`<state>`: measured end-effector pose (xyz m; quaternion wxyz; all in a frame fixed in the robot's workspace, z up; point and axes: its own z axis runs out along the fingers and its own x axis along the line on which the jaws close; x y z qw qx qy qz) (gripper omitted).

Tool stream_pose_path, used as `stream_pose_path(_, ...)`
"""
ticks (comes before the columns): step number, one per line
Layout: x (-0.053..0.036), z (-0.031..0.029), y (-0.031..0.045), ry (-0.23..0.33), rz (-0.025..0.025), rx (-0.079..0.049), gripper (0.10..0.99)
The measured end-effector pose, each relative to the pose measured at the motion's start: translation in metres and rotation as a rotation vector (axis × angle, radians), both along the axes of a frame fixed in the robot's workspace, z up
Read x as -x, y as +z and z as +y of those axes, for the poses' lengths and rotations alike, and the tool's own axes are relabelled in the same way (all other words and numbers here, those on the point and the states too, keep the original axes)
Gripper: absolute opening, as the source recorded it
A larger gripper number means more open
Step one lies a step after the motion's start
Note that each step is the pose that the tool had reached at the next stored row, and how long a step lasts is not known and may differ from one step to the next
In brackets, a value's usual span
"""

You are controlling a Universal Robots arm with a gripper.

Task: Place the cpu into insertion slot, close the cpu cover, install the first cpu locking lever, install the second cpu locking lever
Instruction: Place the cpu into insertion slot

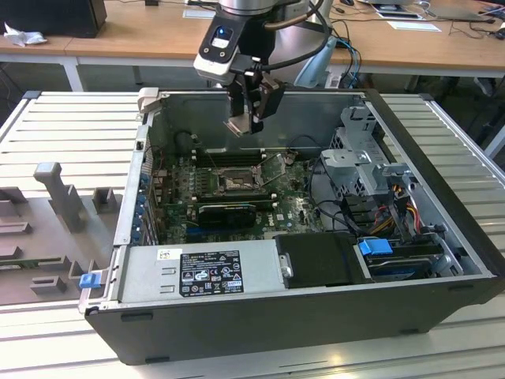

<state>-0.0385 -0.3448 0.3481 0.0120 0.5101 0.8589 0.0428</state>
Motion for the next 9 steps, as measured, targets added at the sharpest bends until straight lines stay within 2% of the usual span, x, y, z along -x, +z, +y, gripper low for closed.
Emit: stream_pose_path(9, 0.0, 0.0, -0.0004, -0.052, 0.0001, 0.0, 0.529)
